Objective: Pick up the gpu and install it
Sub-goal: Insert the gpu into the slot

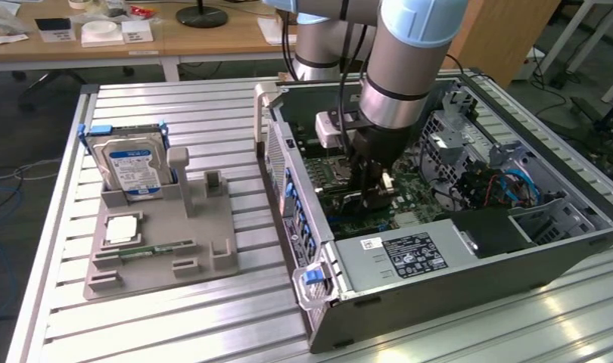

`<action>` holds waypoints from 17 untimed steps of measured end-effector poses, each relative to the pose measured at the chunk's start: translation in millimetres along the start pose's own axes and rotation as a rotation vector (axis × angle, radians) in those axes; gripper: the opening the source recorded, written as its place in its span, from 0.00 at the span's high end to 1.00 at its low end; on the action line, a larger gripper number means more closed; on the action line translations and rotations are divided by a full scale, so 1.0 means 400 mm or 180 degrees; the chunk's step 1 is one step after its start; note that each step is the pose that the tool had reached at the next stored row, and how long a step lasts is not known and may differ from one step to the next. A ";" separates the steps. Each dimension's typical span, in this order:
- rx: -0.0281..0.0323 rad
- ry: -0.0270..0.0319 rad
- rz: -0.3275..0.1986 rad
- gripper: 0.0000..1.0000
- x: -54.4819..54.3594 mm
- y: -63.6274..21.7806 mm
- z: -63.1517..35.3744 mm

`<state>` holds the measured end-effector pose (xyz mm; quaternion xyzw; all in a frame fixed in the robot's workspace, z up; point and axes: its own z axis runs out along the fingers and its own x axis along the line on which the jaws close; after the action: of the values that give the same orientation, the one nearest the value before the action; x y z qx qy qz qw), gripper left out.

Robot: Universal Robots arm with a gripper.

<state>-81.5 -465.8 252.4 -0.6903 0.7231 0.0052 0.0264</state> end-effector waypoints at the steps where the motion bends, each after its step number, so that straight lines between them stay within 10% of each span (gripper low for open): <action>1: 0.0000 -0.0001 0.0002 0.48 0.000 0.000 -0.001; 17: 0.0000 -0.0001 0.0004 0.48 0.000 0.000 -0.007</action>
<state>-81.5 -465.7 255.2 -0.6898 0.7234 0.0052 0.0266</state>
